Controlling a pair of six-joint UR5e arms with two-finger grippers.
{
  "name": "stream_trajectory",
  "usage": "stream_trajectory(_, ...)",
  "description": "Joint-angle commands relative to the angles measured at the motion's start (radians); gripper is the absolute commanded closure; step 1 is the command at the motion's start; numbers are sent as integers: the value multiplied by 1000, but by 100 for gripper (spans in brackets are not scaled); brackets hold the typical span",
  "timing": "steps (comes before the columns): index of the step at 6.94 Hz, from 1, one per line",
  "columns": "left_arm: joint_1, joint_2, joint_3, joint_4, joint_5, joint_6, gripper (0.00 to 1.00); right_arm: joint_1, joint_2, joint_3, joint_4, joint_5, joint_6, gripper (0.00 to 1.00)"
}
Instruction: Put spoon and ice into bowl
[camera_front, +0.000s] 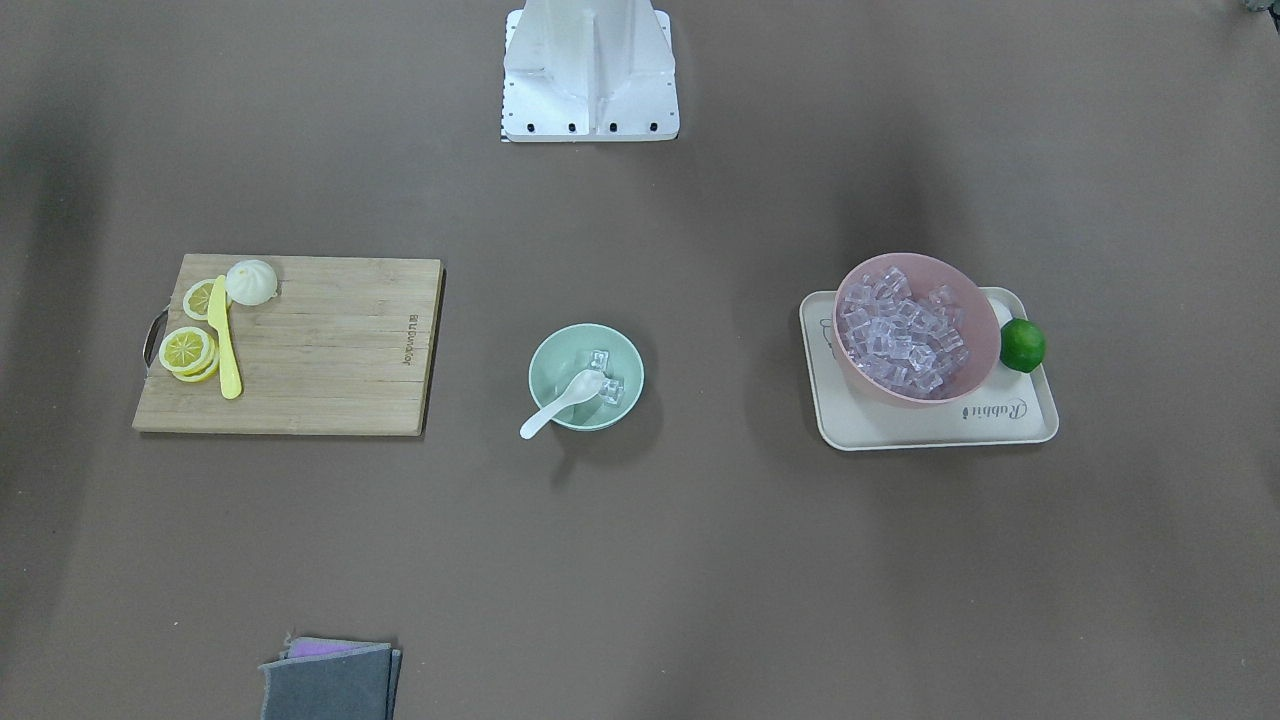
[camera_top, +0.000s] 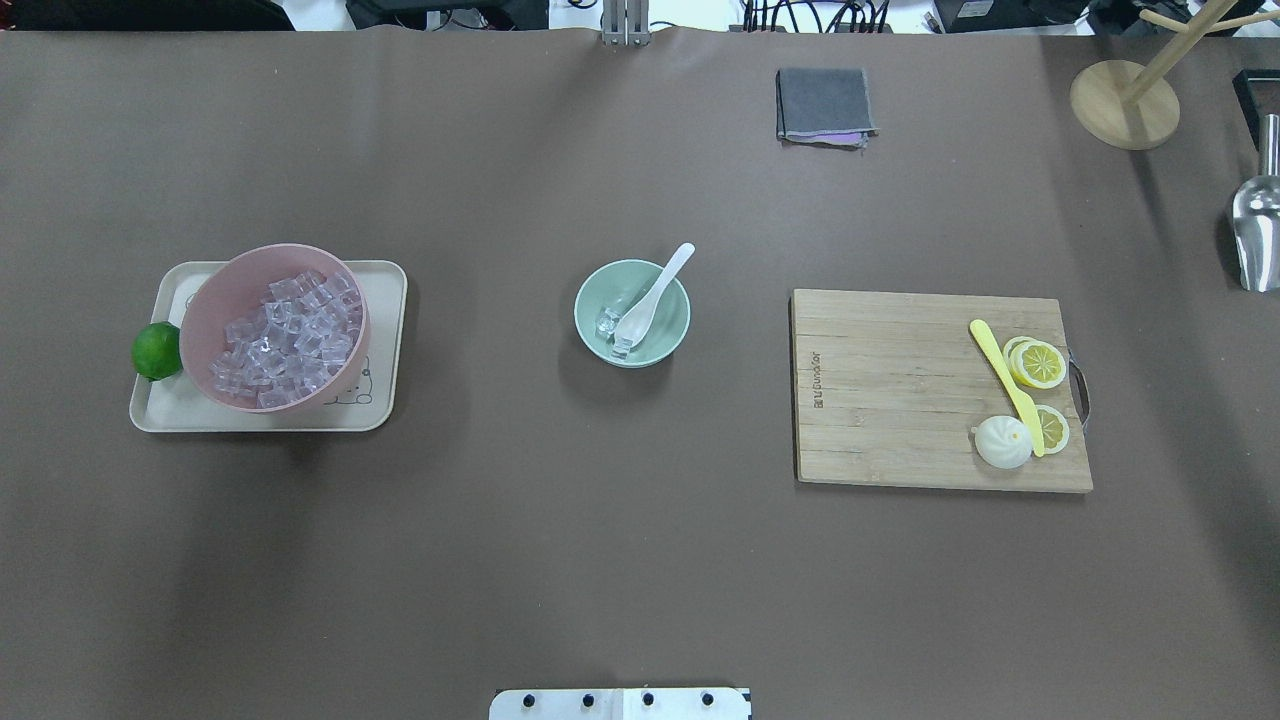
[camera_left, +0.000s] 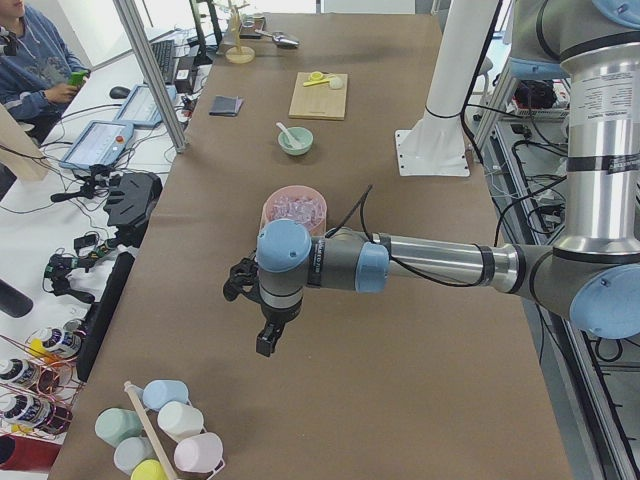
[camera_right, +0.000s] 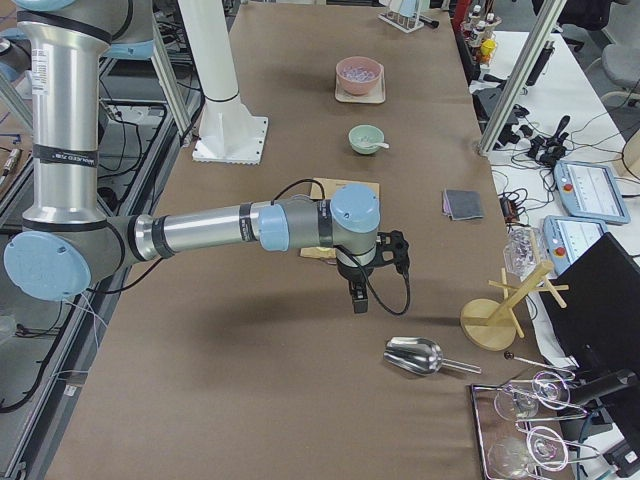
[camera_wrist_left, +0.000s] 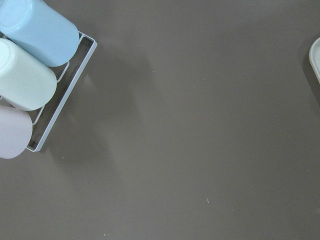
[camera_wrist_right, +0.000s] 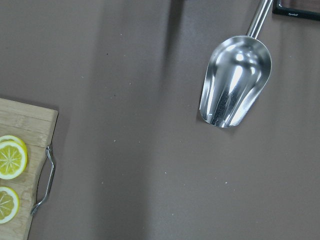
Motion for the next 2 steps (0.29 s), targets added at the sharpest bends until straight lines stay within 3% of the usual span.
stream_trajectory(1,-1,15,-17,2,-2,0,2,-1,-3,-28,32,43,-7,0)
stream_trajectory(2,0,16,-16,4,-2,0,2,-1,-9,-30,32,40,-9,0)
